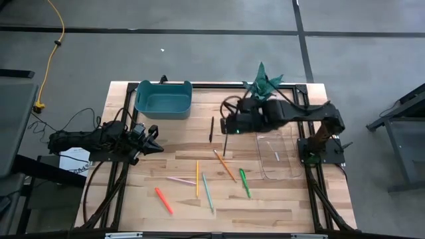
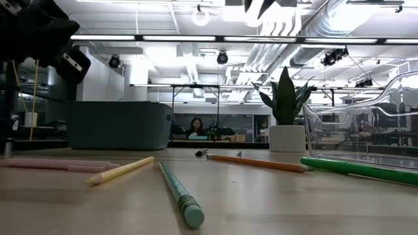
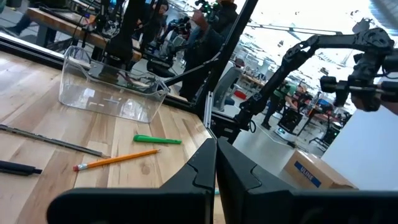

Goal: Sort pens & pencils
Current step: Put the blue pencil into the transparent bin

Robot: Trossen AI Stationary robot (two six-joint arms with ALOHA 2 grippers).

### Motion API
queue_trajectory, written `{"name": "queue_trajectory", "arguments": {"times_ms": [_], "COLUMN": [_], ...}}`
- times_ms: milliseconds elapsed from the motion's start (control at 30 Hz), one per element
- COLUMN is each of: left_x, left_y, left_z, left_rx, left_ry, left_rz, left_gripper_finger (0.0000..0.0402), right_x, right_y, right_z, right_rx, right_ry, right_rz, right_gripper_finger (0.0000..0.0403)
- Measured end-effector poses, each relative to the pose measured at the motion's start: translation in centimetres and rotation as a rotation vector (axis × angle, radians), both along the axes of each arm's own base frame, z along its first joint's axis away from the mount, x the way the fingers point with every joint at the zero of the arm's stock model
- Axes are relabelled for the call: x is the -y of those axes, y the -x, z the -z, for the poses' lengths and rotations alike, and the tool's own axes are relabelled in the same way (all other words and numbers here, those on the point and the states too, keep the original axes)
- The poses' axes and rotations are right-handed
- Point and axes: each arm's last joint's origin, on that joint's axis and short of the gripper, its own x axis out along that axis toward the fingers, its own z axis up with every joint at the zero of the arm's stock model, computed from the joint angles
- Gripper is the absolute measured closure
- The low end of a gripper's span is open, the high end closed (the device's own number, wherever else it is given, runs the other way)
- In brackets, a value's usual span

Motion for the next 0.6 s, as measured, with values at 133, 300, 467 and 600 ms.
{"name": "queue_trajectory", "arguments": {"times_ms": [133,300,467,600], "left_x": [0.0,0.0,0.0,0.0], "left_y": [0.0,0.0,0.0,0.0], "left_z": [0.0,0.0,0.0,0.0], "left_rx": [0.000,0.000,0.001,-0.001], "left_ry": [-0.003,-0.002,0.000,0.009], "left_rz": [0.000,0.000,0.003,0.010], "left_gripper_finger": [0.0401,0.0401,0.0401,0.0401], "right_x": [-0.9,-1.0,-0.3,1.1], "right_y": [-0.6,-2.6,-3.8,-2.2], "right_z": [0.4,3.0,6.5,8.5], "right_rx": [0.007,0.048,0.151,0.199], "right_ry": [-0.012,-0.064,-0.162,-0.210], "right_rz": [-0.039,-0.089,-0.190,-0.140], "right_gripper_finger": [0.0288,0.0288,0.0288,0.0288]}}
